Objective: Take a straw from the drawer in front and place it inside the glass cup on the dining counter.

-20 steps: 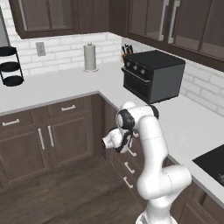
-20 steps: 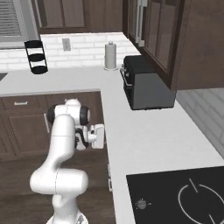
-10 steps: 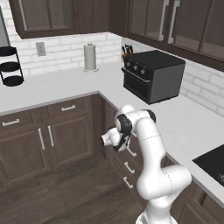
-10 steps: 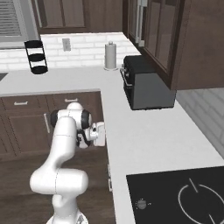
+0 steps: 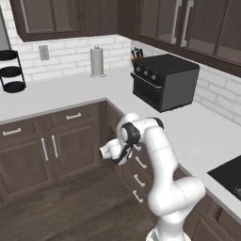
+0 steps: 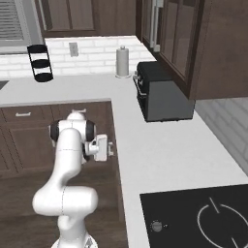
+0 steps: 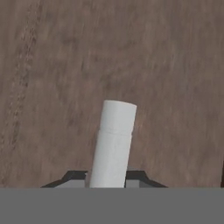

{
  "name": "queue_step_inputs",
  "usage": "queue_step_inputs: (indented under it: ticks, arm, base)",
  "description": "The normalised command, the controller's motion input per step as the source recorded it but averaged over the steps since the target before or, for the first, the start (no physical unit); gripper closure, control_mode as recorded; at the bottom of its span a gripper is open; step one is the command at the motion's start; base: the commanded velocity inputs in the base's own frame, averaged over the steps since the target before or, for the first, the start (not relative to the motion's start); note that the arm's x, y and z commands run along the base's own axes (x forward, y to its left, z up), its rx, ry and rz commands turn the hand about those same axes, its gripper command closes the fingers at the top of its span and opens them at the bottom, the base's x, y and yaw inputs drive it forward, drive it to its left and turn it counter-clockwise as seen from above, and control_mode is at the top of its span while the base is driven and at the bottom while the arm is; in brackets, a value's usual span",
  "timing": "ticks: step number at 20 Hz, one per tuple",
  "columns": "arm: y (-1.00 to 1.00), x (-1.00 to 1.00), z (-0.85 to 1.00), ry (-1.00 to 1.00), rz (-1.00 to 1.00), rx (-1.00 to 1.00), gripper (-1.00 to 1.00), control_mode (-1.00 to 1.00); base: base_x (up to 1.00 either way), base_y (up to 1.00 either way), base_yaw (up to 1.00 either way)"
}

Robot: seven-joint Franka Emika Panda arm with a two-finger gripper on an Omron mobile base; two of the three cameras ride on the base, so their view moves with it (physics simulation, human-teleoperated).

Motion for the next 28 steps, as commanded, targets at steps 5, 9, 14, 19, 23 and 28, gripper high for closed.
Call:
queue_step_inputs:
  ticks: [5,9,14,19,23,28]
  arm:
    - [0.99,-0.77,0.01,0.00,0.10,0.00,1.00,-1.00]
    - [1.00,-0.76,0.03,0.01,0.10,0.01,1.00,-1.00]
    - [1.00,-0.65,0.06,0.02,0.08,0.05,1.00,-1.00]
    - [1.00,-0.46,0.25,0.07,0.07,0.12,-1.00,-1.00]
    - [0.63,-0.34,0.39,0.18,0.03,0.28,-1.00,-1.00]
    - [0.23,-0.33,0.38,0.42,0.07,0.57,-1.00,-1.00]
  base:
    - [0.00,0.00,0.00]
    - [0.00,0.00,0.00]
    - [0.00,0.00,0.00]
    - [0.00,0.00,0.00]
    - [0.00,0.00,0.00]
    - [0.00,0.00,0.00]
